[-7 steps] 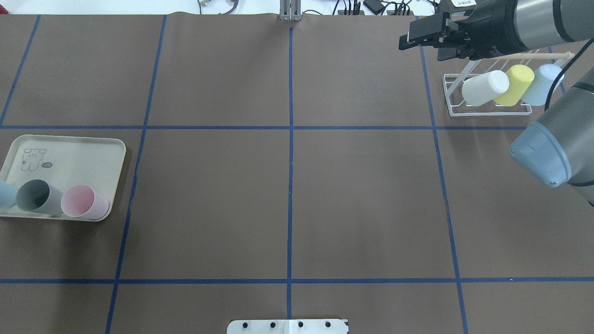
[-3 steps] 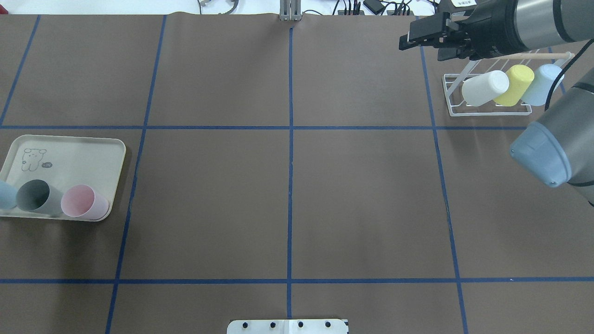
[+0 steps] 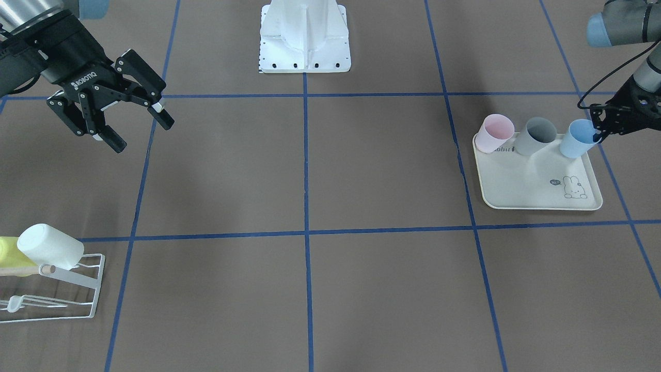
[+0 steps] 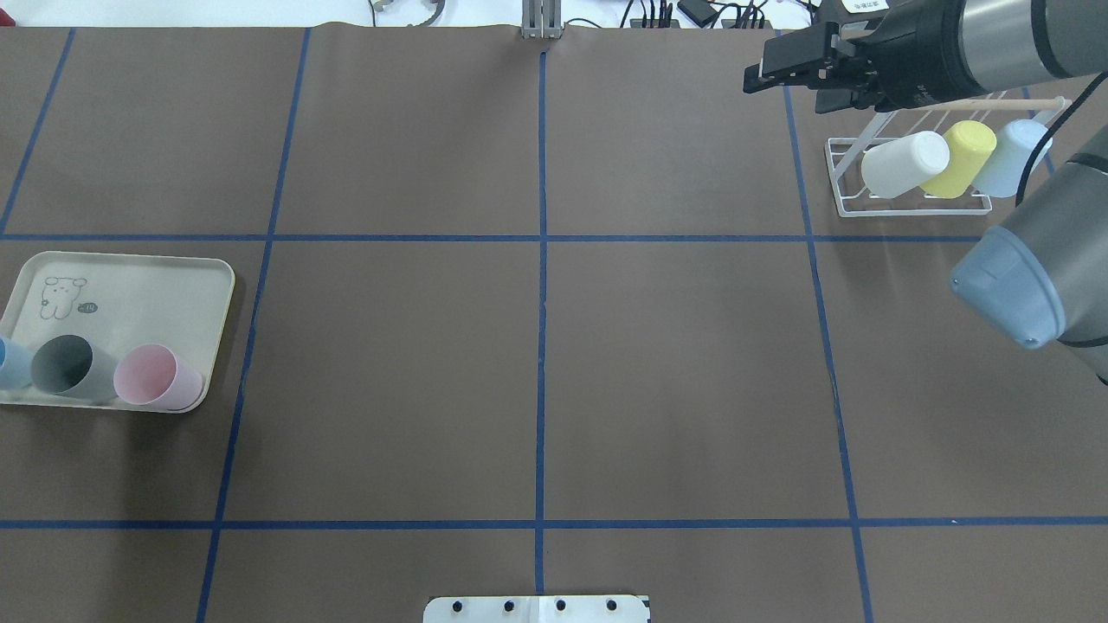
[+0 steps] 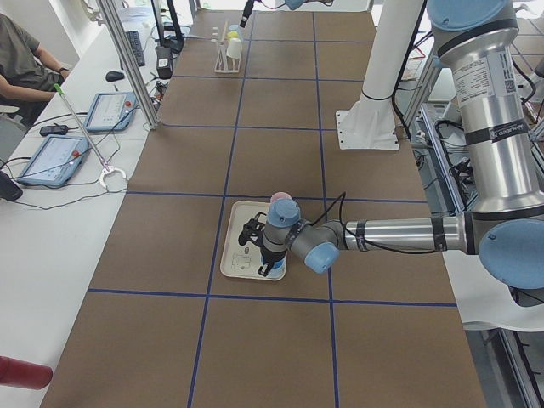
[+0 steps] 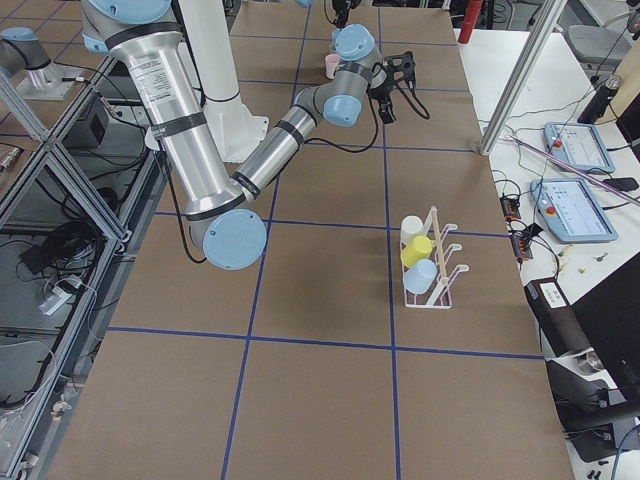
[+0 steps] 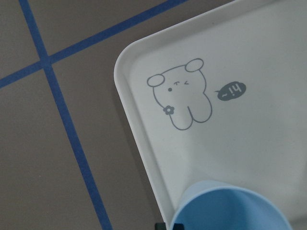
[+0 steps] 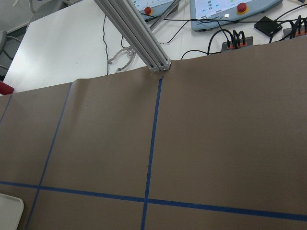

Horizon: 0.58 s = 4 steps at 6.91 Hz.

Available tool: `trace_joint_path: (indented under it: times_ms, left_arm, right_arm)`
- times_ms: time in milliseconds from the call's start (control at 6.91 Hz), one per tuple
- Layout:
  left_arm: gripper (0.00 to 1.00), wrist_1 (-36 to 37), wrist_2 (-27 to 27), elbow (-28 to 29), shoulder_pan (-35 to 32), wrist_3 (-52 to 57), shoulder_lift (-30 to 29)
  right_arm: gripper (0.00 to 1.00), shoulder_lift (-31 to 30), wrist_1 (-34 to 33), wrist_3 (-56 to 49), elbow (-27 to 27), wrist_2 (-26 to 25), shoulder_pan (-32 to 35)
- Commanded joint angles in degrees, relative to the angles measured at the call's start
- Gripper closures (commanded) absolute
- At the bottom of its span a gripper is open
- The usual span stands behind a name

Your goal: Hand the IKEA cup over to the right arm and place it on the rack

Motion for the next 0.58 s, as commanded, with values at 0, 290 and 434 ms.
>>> trace_joint_path:
  times_ms: [0, 290, 434]
  left_arm:
    - [1.00, 13.1, 0.5, -6.8, -8.7, 0.2, -2.9]
    - [1.00, 17.3, 5.6, -7.4, -15.2, -0.9, -9.4]
    - [1.00, 16.4, 10.8, -7.7, -15.4, -4.4, -11.1]
  right_arm:
    - [0.00, 0.0, 0.0, 0.0, 0.0, 0.4, 0.0]
    - [0.00, 0.0, 0.1, 0.1, 0.0, 0.3, 0.0]
    - [0.00, 1.1, 0.1, 0.7, -0.4, -0.2, -0.1]
